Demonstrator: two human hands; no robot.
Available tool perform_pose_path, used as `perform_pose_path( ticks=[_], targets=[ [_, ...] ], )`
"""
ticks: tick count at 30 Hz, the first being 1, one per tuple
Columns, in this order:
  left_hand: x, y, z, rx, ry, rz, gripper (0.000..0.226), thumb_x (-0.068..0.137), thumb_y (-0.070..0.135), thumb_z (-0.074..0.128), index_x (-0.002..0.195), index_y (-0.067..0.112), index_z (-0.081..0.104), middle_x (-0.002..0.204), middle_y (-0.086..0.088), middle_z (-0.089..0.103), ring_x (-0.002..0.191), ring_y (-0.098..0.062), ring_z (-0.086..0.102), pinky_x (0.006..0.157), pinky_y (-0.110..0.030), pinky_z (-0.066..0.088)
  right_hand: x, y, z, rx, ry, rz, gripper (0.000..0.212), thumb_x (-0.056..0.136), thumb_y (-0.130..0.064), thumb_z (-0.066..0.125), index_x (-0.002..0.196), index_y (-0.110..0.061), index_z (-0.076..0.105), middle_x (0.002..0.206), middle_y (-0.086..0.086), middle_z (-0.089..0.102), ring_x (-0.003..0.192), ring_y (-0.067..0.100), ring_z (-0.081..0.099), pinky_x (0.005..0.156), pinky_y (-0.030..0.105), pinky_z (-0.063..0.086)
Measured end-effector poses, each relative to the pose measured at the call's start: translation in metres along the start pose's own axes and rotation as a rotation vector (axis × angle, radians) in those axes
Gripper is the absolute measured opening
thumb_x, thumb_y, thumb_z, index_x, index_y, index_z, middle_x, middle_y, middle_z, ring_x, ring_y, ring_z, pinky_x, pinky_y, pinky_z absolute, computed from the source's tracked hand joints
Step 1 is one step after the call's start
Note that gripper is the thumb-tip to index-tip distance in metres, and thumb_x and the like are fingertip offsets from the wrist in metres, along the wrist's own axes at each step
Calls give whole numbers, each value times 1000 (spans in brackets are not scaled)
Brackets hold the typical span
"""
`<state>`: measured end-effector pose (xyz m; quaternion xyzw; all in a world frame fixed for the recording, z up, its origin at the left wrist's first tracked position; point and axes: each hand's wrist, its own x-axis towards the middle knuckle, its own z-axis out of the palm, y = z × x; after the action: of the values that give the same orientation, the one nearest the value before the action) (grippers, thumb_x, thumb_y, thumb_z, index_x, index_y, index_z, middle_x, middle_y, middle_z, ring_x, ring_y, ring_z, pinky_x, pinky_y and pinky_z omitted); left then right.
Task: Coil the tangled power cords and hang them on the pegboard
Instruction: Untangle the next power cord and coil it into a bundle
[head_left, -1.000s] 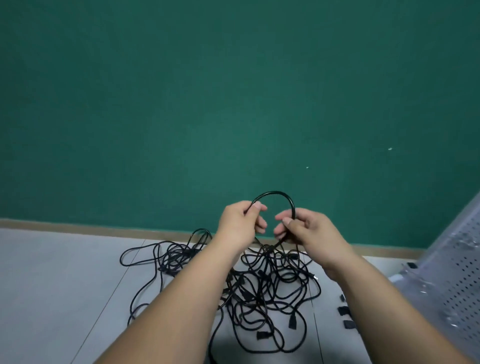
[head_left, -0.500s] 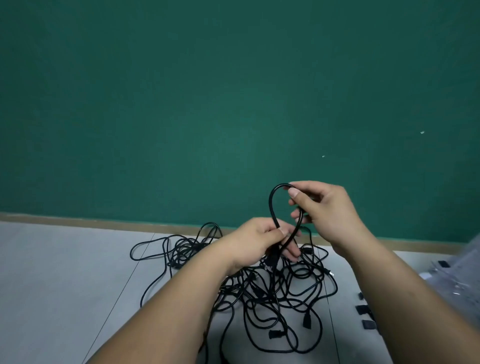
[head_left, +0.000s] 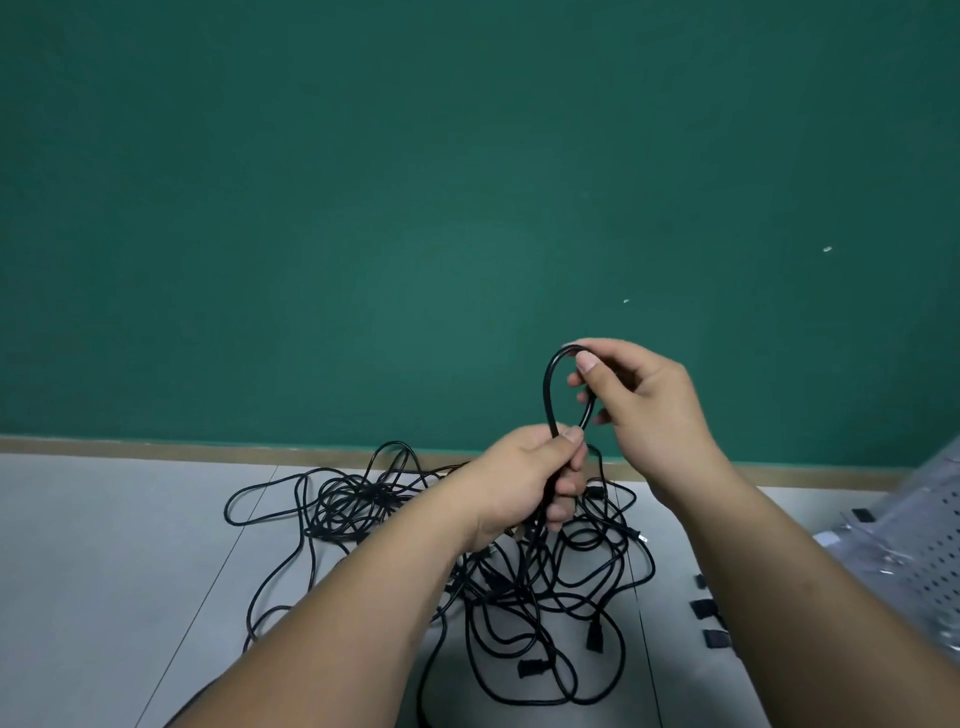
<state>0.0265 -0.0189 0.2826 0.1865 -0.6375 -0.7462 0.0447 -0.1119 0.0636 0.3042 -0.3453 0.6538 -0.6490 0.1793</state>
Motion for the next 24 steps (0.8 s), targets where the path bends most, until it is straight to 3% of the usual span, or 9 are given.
perform_pose_path(
  ticks=[4, 8, 10, 13, 16, 18, 20, 22, 24],
  targets=[
    [2, 12, 5, -254, 140, 103, 34, 116, 33, 37, 88, 19, 49, 63, 5, 29, 49, -9, 23, 46, -22, 24, -7, 4, 6, 104, -203, 255, 38, 112, -45, 44, 127, -22, 71, 116, 5, 77, 100, 18, 76, 87, 37, 64],
    [1, 32, -8, -607, 322, 277, 29, 116, 25, 39, 93, 14, 51, 64, 2, 30, 49, -9, 25, 46, -23, 26, -26, 14, 16, 72, -459, 451, 65, 107, -63, 35, 105, -16, 79, 97, 6, 81, 93, 21, 76, 101, 43, 60],
    [-3, 39, -19, -706, 412, 338, 29, 116, 22, 39, 92, 14, 52, 64, 3, 30, 49, -10, 24, 47, -24, 26, -33, 18, 23, 39, -573, 429, 68, 107, -63, 33, 109, -13, 77, 103, 8, 81, 104, 21, 76, 106, 39, 56],
    [-11, 48, -37, -803, 524, 422, 32, 117, 23, 36, 90, 15, 51, 63, 4, 30, 48, -9, 24, 46, -24, 25, -37, 22, 24, -87, -678, 336, 51, 110, -54, 40, 115, -14, 73, 108, 4, 80, 113, 24, 71, 105, 34, 52],
    [-16, 53, -54, -786, 664, 490, 32, 117, 24, 35, 89, 16, 50, 61, 5, 30, 48, -9, 23, 45, -24, 23, -41, 32, 17, -396, -818, 232, 28, 109, -43, 57, 104, -18, 67, 93, -10, 78, 83, 23, 62, 86, 36, 46],
    [-18, 49, -65, -533, 811, 493, 31, 117, 24, 33, 91, 16, 48, 61, 7, 32, 49, -10, 23, 45, -25, 23, -38, 32, 11, -424, -745, 210, 21, 107, -40, 62, 97, -21, 68, 86, -5, 78, 78, 20, 58, 83, 42, 47],
    [-20, 44, -69, -188, 897, 443, 29, 116, 23, 32, 92, 16, 48, 60, 10, 34, 50, -10, 24, 46, -25, 25, -32, 11, 3, -293, -547, 146, 15, 103, -34, 68, 96, -23, 74, 78, 0, 72, 73, 18, 60, 81, 44, 50],
    [-20, 41, -61, -44, 826, 370, 29, 116, 21, 33, 93, 15, 49, 58, 13, 35, 50, -10, 26, 47, -24, 27, -27, -23, -6, -80, -359, 24, 8, 98, -22, 75, 93, -17, 79, 71, -3, 65, 66, 10, 55, 71, 32, 46],
    [-18, 44, -40, -26, 637, 340, 29, 116, 20, 34, 94, 13, 51, 57, 13, 33, 50, -10, 24, 46, -22, 27, -28, -59, -13, 49, -330, -126, 5, 93, -10, 79, 88, -10, 79, 69, -7, 63, 65, 6, 52, 66, 20, 42]
  ],
)
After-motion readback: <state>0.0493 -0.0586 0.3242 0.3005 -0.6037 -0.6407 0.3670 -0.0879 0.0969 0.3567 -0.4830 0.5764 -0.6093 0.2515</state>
